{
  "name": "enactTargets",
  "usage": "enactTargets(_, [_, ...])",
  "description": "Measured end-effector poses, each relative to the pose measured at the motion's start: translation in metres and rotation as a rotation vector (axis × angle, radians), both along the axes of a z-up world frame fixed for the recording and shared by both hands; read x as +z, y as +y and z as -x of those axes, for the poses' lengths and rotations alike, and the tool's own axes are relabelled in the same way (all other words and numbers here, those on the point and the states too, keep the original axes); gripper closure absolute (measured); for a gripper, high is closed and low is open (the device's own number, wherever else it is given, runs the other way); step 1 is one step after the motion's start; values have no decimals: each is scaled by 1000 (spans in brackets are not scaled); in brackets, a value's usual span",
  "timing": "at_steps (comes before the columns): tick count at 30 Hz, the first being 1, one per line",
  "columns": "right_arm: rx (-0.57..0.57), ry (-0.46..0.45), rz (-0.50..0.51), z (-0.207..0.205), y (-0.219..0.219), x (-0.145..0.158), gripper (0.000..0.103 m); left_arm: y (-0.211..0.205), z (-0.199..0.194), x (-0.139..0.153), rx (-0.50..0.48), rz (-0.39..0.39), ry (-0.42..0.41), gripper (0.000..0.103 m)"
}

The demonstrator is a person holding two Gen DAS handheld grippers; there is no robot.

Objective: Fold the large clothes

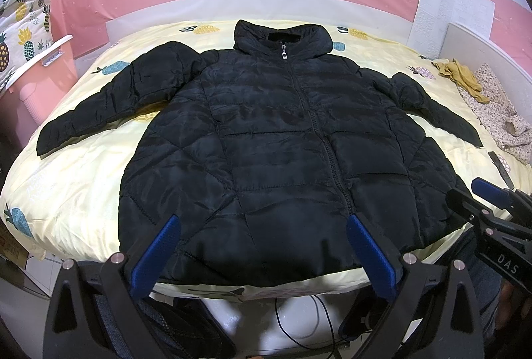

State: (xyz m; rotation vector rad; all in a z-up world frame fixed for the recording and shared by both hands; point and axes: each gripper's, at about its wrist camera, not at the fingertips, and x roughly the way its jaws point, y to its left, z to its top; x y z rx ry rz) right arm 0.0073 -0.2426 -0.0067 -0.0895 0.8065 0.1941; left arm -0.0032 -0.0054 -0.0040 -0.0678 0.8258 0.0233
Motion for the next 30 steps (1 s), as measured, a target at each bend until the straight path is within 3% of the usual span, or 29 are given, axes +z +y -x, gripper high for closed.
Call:
enactTargets(17, [2, 8, 6, -7, 3, -5, 44, -7, -5, -8, 1, -1, 10, 2])
enactTargets(30, [63, 6, 15, -44, 21, -5, 44, 25, -42, -12, 53, 3, 28, 2])
